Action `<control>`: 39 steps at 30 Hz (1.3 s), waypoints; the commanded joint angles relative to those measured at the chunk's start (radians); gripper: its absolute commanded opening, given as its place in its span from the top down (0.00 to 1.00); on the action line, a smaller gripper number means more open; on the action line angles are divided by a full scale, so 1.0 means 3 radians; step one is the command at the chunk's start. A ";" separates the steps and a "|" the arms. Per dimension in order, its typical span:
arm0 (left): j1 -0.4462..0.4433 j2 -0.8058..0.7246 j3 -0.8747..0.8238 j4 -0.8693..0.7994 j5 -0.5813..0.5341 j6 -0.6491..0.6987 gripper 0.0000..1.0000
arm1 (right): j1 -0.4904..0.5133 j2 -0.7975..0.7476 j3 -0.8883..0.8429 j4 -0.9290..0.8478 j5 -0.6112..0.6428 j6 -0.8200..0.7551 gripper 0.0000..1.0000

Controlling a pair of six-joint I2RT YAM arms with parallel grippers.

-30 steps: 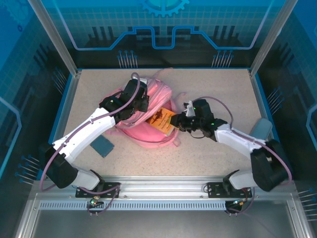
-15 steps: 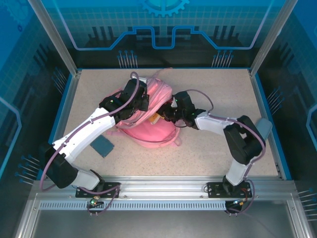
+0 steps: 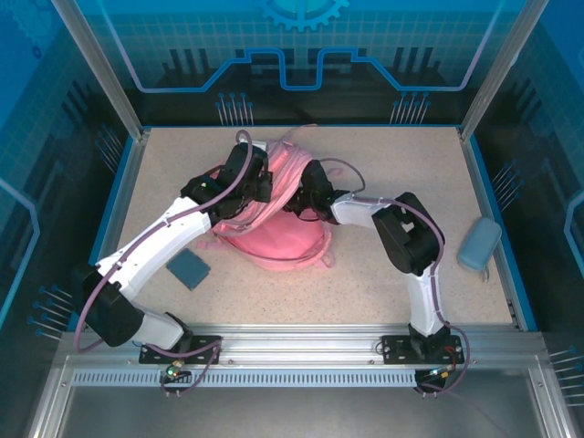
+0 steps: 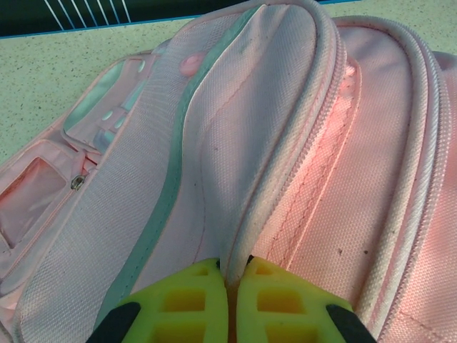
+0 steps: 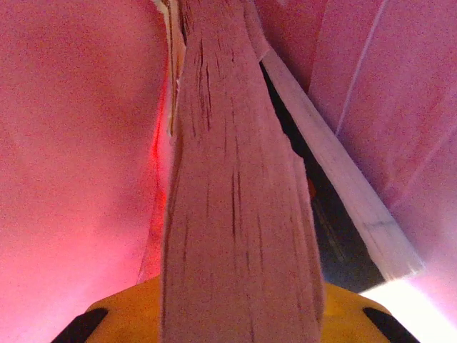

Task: Pack the student bag
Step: Place the book in the student bag, then close the student bag at the top-center of the table.

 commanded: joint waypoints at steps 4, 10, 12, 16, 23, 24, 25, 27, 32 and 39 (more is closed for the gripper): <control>0.0049 -0.0186 0.0133 0.0307 0.0103 -0.0120 0.93 | 0.0060 0.0130 0.0081 0.0295 -0.0262 0.0049 0.56; 0.0082 -0.0217 0.0074 0.0324 0.0146 -0.0131 0.93 | -0.0041 -0.0378 -0.0440 0.0340 -0.0226 -0.0086 0.30; 0.0094 -0.0222 0.0041 0.0338 0.0178 -0.0141 0.92 | -0.0067 -0.0616 -0.0638 0.0274 -0.0210 -0.0186 0.25; 0.0108 -0.0229 -0.0034 0.0378 0.0249 -0.0162 0.92 | -0.0106 -0.1114 -0.1110 0.0022 -0.0144 -0.0386 0.21; 0.0120 -0.0276 -0.0251 0.0421 0.0445 -0.0200 0.90 | -0.0227 -0.2214 -0.1947 -0.0859 0.0372 -0.0828 0.22; 0.0121 -0.0287 -0.0310 0.0420 0.0516 -0.0218 0.89 | -0.0251 -0.2374 -0.2019 -0.1054 0.0501 -0.0900 0.22; 0.0121 -0.0298 -0.0375 0.0420 0.0582 -0.0245 0.88 | -0.0272 -0.2548 -0.2077 -0.1257 0.0654 -0.0975 0.22; 0.0123 -0.0321 -0.0509 0.0412 0.0698 -0.0333 0.85 | -0.0306 -0.2832 -0.2164 -0.1582 0.0908 -0.1092 0.21; 0.0120 -0.0478 -0.0940 0.0520 0.0985 -0.0611 0.62 | -0.0427 -0.3297 -0.2288 -0.1918 0.1034 -0.1300 0.17; 0.0333 -0.0757 -0.1349 0.0598 0.1019 -0.1113 0.16 | -0.0510 -0.3195 -0.1895 -0.1899 0.0722 -0.1703 0.14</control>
